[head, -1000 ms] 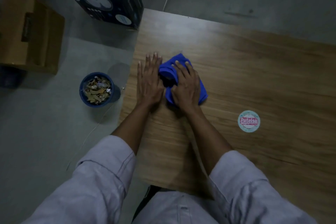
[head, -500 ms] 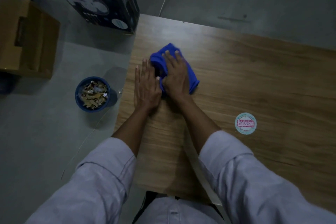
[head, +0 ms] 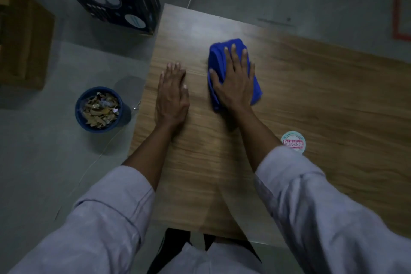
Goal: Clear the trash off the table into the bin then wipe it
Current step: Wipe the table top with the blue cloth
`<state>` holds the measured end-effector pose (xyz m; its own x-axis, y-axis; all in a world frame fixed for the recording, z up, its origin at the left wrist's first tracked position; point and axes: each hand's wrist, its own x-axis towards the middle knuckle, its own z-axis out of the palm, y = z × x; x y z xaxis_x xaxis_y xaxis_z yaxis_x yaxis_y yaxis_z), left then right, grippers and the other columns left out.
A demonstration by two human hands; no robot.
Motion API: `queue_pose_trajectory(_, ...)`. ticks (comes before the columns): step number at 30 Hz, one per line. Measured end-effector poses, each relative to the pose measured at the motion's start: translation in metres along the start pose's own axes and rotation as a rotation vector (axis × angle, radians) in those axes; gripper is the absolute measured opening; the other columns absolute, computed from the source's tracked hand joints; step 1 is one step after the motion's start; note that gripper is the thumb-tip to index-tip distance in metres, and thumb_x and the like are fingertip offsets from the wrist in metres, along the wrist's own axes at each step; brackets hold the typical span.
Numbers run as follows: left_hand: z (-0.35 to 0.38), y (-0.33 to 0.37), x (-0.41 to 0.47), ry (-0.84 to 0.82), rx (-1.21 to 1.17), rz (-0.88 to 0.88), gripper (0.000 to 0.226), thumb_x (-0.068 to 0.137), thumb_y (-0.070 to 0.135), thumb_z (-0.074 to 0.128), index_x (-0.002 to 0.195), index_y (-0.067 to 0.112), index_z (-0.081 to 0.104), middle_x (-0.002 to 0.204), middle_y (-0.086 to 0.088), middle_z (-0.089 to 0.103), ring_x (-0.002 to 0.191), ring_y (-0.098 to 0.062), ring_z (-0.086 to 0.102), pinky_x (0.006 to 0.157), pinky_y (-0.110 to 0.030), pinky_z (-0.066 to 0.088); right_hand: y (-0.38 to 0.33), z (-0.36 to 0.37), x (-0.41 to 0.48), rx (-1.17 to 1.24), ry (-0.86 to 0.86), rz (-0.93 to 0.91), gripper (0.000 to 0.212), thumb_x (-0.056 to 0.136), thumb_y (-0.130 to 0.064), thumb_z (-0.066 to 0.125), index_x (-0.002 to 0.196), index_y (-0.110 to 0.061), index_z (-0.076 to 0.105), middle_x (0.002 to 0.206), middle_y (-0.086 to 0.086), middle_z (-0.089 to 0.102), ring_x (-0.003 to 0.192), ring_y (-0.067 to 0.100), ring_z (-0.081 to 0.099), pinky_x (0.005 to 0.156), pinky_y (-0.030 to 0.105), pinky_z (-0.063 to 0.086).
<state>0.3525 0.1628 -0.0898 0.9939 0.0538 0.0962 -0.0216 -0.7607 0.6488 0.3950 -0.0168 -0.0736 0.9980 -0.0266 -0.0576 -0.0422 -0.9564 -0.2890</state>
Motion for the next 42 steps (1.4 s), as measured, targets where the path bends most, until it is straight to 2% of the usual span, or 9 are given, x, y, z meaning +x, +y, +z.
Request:
queue_pose_trajectory(8,-0.031,0.009,0.002,-0.097,-0.412,-0.146,0.050,0.101,0.038,0.051,0.146,0.020,0.051,0.152,-0.004,0.051,0.141,-0.020,0.045,0.117,-0.042,0.038,-0.053,0.018,-0.049,0.088,-0.119,-0.379,0.076,0.086,-0.035,0.051,0.159,-0.020,0.035,0.167,0.000,0.029,0.157,0.030,0.016,0.127,0.050,0.011)
queue_pose_trajectory(11,-0.053,0.021,-0.009,-0.005,-0.829,-0.410,0.043,0.097,0.042,0.053,0.131,0.018,0.064,0.129,-0.018,0.067,0.114,-0.020,0.065,0.093,-0.026,0.053,-0.038,0.004,-0.088,0.368,-0.316,-0.425,0.072,0.079,-0.019,0.059,0.150,-0.009,0.050,0.155,0.014,0.047,0.147,0.035,0.040,0.123,0.044,0.025)
queue_pose_trajectory(13,-0.064,0.021,-0.021,0.056,-0.931,-0.514,0.037,0.103,0.034,0.050,0.128,0.011,0.067,0.115,-0.024,0.071,0.102,-0.023,0.069,0.085,-0.029,0.057,-0.022,-0.015,-0.100,0.441,-0.185,-0.346,0.063,0.075,-0.020,0.053,0.134,0.002,0.062,0.134,0.024,0.064,0.124,0.038,0.061,0.112,0.039,0.039)
queue_pose_trajectory(16,-0.070,0.016,-0.052,-0.028,-0.804,-0.456,0.039,0.099,0.032,0.055,0.127,0.009,0.068,0.124,-0.011,0.070,0.115,-0.018,0.065,0.104,-0.037,0.052,0.000,-0.032,-0.083,0.407,0.026,-0.173,0.062,0.082,-0.023,0.053,0.142,-0.005,0.057,0.141,0.021,0.060,0.133,0.034,0.053,0.115,0.046,0.034)
queue_pose_trajectory(20,-0.056,0.005,-0.088,-0.163,-0.411,-0.230,0.062,0.093,0.047,0.055,0.147,0.017,0.052,0.153,-0.005,0.050,0.145,-0.020,0.040,0.120,-0.043,0.033,-0.017,-0.003,-0.077,0.187,-0.156,-0.145,0.068,0.093,-0.028,0.060,0.158,-0.021,0.038,0.166,0.011,0.030,0.155,0.042,0.016,0.125,0.050,0.008)
queue_pose_trajectory(28,-0.039,-0.005,-0.143,-0.162,-0.180,-0.087,0.070,0.089,0.052,0.048,0.149,0.015,0.049,0.162,-0.014,0.033,0.150,-0.032,0.028,0.122,-0.046,0.023,-0.051,0.019,-0.174,0.397,-0.374,-0.326,0.074,0.065,-0.010,0.057,0.138,0.000,0.060,0.149,0.016,0.054,0.149,0.040,0.034,0.125,0.051,0.021)
queue_pose_trajectory(33,-0.066,0.004,-0.159,-0.226,-0.311,-0.171,0.075,0.089,0.059,0.047,0.150,0.015,0.048,0.152,-0.009,0.050,0.139,-0.023,0.047,0.116,-0.044,0.038,-0.047,-0.018,-0.189,0.229,-0.626,-0.330,0.063,0.095,-0.021,0.069,0.153,-0.012,0.046,0.167,0.011,0.025,0.152,0.032,0.029,0.122,0.038,0.024)
queue_pose_trajectory(36,-0.082,0.009,-0.155,-0.184,-0.399,-0.239,0.077,0.089,0.060,0.047,0.151,0.014,0.047,0.151,-0.007,0.052,0.134,-0.016,0.051,0.114,-0.038,0.041,-0.046,-0.048,-0.179,0.177,-0.611,-0.340,0.062,0.098,-0.023,0.064,0.156,-0.018,0.042,0.166,0.013,0.030,0.148,0.033,0.036,0.116,0.034,0.027)
queue_pose_trajectory(42,-0.073,0.000,-0.156,-0.226,-0.277,-0.199,0.082,0.086,0.068,0.042,0.150,0.018,0.048,0.153,-0.006,0.050,0.141,-0.022,0.046,0.117,-0.048,0.036,-0.034,-0.039,-0.191,0.053,-0.561,-0.179,0.087,0.094,-0.012,0.058,0.161,-0.045,0.015,0.172,-0.004,-0.003,0.158,0.032,-0.012,0.120,0.071,0.000)
